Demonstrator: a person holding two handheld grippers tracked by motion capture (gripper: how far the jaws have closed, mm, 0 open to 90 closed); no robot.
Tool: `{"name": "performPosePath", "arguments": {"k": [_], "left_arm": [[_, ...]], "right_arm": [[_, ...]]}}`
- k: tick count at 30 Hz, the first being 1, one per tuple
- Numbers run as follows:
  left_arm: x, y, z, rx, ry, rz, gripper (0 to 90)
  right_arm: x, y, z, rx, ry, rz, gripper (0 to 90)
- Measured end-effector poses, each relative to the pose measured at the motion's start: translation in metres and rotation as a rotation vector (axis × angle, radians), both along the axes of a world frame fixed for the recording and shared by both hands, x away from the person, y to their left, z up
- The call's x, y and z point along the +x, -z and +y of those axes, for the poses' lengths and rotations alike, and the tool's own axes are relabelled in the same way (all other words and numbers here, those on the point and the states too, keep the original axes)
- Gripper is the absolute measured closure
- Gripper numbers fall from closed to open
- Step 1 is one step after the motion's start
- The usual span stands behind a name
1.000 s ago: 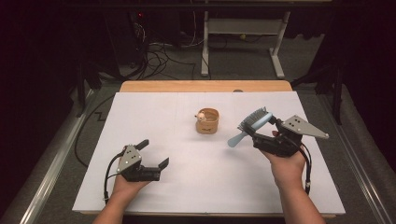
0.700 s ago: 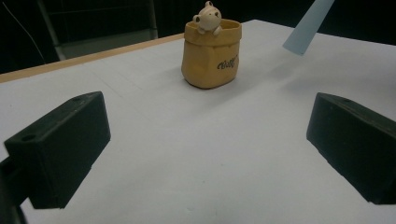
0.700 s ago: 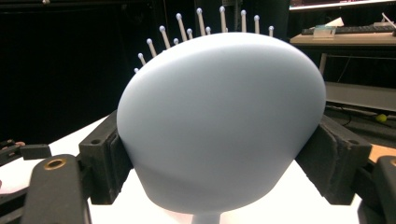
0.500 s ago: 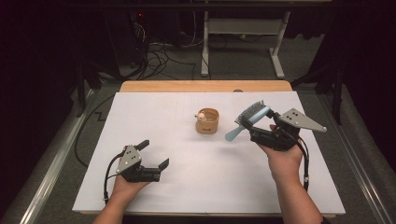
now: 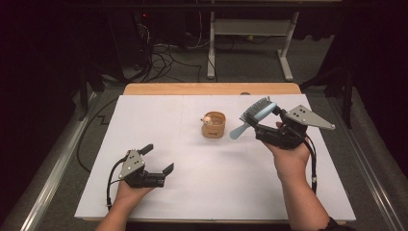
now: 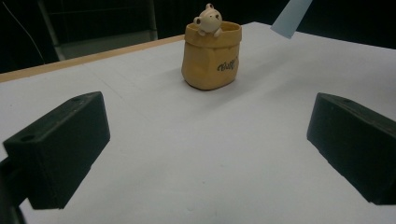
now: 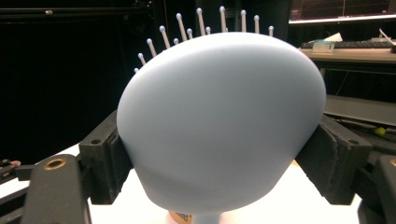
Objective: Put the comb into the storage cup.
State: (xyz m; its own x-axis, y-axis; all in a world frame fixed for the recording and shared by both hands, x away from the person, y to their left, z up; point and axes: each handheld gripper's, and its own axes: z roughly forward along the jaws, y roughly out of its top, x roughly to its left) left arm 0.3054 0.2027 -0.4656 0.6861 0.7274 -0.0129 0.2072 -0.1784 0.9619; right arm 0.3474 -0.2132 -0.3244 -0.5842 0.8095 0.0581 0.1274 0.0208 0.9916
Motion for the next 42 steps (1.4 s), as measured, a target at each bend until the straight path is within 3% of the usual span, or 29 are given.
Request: {"name": "performPosePath", "arguments": {"k": [24,42], "left_arm": [[-0.001,0.000,0.001,-0.003,0.012,-0.002,0.0],[-0.001,0.000,0.003,-0.007,0.009,-0.006,0.1]], "right_arm": [[0.016,-0.022,0.020,0.011,-0.002,-0.044,21.2],[0.044,-0.018,0.045,0.015,-0.010,-0.027,21.3]]}}
